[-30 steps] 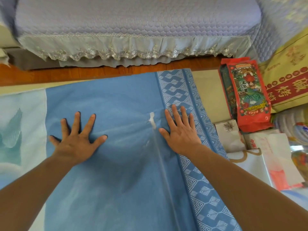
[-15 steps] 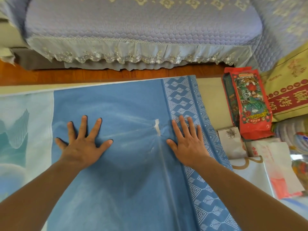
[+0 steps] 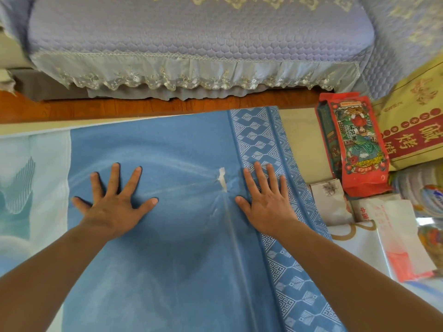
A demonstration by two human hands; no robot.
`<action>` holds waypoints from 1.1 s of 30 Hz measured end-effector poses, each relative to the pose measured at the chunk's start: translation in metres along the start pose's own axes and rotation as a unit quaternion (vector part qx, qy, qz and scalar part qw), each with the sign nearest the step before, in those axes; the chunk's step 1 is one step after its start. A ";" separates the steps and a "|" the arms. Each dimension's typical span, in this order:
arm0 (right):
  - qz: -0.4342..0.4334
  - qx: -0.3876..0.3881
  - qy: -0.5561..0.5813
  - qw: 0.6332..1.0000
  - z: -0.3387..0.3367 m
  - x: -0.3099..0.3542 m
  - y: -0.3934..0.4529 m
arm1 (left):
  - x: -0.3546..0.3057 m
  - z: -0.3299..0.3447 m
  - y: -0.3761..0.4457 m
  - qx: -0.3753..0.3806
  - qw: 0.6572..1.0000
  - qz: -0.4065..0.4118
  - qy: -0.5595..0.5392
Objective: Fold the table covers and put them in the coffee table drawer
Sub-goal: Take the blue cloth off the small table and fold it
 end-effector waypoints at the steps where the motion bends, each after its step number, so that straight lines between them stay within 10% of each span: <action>1: 0.000 0.002 0.000 1.000 0.000 0.000 0.000 | 0.000 0.000 0.000 0.002 1.000 0.001 0.002; 13: 0.005 0.042 0.081 0.996 -0.025 -0.001 0.003 | -0.016 -0.009 -0.010 -0.080 0.996 -0.018 0.028; 18: 0.122 -0.232 0.338 0.904 -0.059 -0.041 -0.093 | -0.085 0.046 -0.118 -0.290 0.918 0.218 -0.162; 28: 0.539 -0.128 0.381 0.741 0.084 -0.096 -0.382 | -0.086 0.243 -0.344 -0.014 0.939 0.271 -0.210; 33: 0.555 -0.058 0.612 0.560 0.122 -0.096 -0.383 | -0.084 0.241 -0.370 0.273 0.876 0.056 -0.393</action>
Point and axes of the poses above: each hand's wrist, its own y-axis towards the middle knuckle, its own z-axis out of the palm, x = y × z, the point moved 1 cm from there along y, towards the middle knuckle, and after that the axes turned 5 degrees about z, right-handed, at the moved point
